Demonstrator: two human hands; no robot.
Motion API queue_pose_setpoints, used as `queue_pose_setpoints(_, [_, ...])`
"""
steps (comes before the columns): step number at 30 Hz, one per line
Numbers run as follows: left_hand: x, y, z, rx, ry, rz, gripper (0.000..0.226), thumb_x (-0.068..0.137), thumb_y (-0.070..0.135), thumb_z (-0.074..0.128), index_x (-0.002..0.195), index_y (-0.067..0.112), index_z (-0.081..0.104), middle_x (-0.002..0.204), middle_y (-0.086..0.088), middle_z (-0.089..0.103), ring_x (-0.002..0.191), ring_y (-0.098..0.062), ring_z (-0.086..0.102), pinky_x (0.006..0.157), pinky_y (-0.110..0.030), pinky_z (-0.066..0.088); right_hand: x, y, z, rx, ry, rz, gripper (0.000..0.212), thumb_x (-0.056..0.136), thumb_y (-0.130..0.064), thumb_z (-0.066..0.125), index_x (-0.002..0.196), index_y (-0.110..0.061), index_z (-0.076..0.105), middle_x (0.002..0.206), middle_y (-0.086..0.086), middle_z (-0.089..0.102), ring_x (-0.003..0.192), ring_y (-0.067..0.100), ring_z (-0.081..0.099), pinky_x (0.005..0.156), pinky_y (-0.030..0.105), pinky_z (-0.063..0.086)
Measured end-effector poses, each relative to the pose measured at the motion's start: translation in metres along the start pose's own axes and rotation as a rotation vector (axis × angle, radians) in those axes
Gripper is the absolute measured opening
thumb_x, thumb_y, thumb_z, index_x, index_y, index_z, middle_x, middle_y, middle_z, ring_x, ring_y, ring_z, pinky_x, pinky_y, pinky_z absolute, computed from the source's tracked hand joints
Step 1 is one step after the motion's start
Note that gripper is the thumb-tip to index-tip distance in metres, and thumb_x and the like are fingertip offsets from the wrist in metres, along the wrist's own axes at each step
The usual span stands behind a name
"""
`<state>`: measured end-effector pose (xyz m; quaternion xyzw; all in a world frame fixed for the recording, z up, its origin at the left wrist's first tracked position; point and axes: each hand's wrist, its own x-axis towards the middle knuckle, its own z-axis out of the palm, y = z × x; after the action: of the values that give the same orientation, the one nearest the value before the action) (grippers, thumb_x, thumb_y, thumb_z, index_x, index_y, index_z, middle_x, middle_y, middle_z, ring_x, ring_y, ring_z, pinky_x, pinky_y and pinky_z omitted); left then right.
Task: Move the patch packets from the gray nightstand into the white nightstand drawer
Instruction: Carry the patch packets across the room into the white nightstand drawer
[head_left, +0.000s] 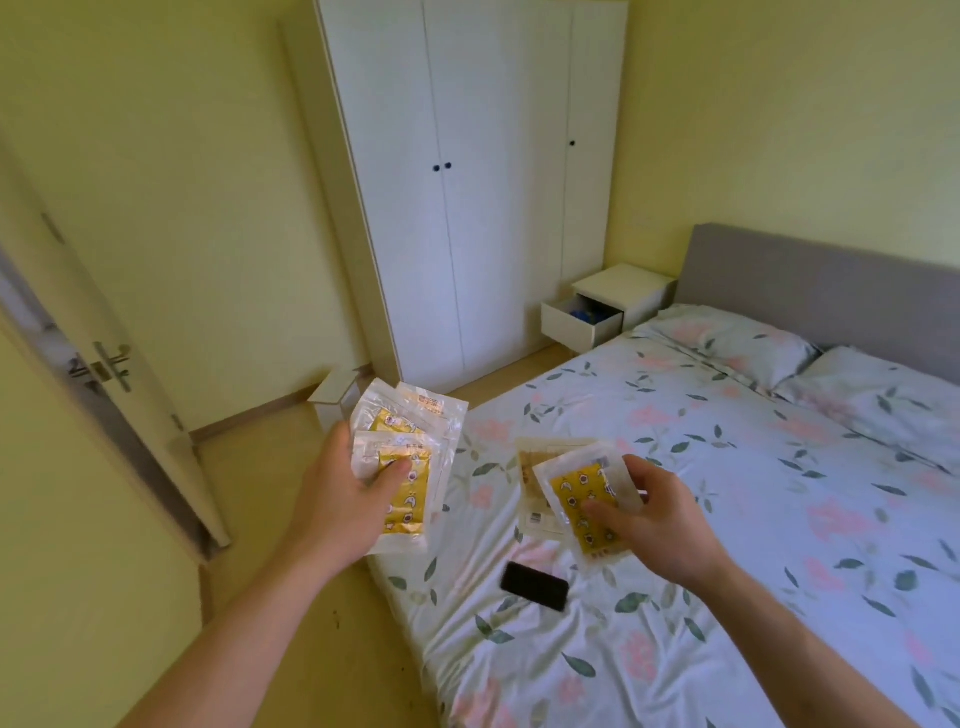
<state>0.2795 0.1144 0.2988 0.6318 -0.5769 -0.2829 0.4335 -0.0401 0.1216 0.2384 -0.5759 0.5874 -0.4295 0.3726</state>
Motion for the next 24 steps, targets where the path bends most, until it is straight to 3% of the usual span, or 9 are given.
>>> queue_pose_setpoints(5, [0.111,-0.021,0.001,-0.009,-0.062,0.000,0.027,0.090,0.024,0.076,0.108,0.035,0.059,0.097,0.016,0.075,0.082,0.002,0.071,0.070,-0.028,0.054,0.086,0.005,0.037,-0.073,-0.024,0.050,0.027,0.086,-0.019,0.081,0.109,-0.030,0.071,0.092,-0.018,0.076,0.081,0.005,0.074,0.070,0.031,0.064])
queue_pose_setpoints(14, [0.278,-0.067,-0.027,-0.014,-0.060,-0.011,0.024,0.089,0.024,0.076,0.105,0.030,0.059,0.093,0.014,0.076,0.078,-0.003,0.072,0.069,-0.034,0.056,0.243,-0.040,0.118,-0.077,-0.052,0.043,0.025,0.086,-0.019,0.080,0.107,-0.030,0.072,0.095,-0.010,0.077,0.084,0.010,0.074,0.072,0.037,0.064])
queue_pose_setpoints(20, [0.388,-0.116,-0.063,-0.032,-0.110,0.003,0.024,0.090,0.021,0.075,0.105,0.029,0.059,0.091,0.025,0.073,0.072,0.001,0.071,0.070,-0.035,0.056,0.332,-0.062,0.206,-0.083,-0.024,0.058,0.022,0.086,-0.017,0.080,0.104,-0.028,0.072,0.094,-0.011,0.077,0.083,0.010,0.074,0.072,0.036,0.064])
queue_pose_setpoints(24, [0.457,-0.163,-0.104,-0.041,-0.171,0.002,0.024,0.091,0.022,0.075,0.107,0.031,0.059,0.094,0.023,0.075,0.079,-0.001,0.073,0.075,-0.038,0.058,0.383,-0.071,0.275,-0.106,-0.018,0.100,0.023,0.085,-0.019,0.080,0.105,-0.028,0.072,0.096,-0.008,0.076,0.083,0.013,0.075,0.074,0.040,0.065])
